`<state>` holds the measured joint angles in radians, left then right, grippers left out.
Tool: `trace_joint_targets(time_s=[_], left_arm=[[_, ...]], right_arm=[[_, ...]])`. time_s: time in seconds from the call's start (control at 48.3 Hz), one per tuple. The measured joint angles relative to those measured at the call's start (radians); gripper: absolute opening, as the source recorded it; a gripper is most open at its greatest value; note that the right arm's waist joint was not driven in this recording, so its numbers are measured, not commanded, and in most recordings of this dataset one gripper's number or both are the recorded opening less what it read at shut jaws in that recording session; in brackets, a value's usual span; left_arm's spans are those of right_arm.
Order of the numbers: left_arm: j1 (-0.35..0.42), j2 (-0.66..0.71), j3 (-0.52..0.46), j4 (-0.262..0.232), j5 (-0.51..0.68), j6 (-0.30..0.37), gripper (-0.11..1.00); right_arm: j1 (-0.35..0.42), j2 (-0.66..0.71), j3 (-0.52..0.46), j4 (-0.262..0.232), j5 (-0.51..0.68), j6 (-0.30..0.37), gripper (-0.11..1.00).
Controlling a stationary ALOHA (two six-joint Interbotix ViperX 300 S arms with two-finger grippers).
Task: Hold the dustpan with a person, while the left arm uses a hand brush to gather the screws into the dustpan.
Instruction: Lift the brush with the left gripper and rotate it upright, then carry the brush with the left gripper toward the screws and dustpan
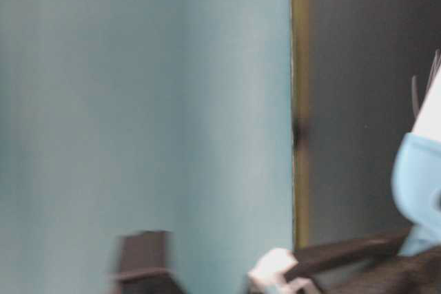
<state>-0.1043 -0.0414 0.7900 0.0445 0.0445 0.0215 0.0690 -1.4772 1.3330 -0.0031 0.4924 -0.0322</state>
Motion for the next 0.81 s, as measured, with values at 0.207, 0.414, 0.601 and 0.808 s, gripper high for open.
trace_joint_targets(time_s=[0.207, 0.414, 0.601, 0.808], left_arm=[[0.002, -0.098, -0.075, 0.0, 0.173, 0.029, 0.31], [0.009, -0.115, -0.153, 0.002, 0.325, 0.041, 0.31], [0.043, -0.067, -0.288, 0.002, 0.621, 0.086, 0.31], [0.051, 0.029, -0.514, 0.003, 1.017, 0.153, 0.31]], right_arm=[[0.002, -0.011, 0.0, 0.0, 0.011, 0.0, 0.0], [0.002, -0.017, 0.002, 0.0, 0.014, -0.002, 0.0], [0.0, -0.017, 0.0, 0.002, 0.015, -0.002, 0.0], [0.0, -0.017, 0.002, 0.0, 0.014, -0.002, 0.0]])
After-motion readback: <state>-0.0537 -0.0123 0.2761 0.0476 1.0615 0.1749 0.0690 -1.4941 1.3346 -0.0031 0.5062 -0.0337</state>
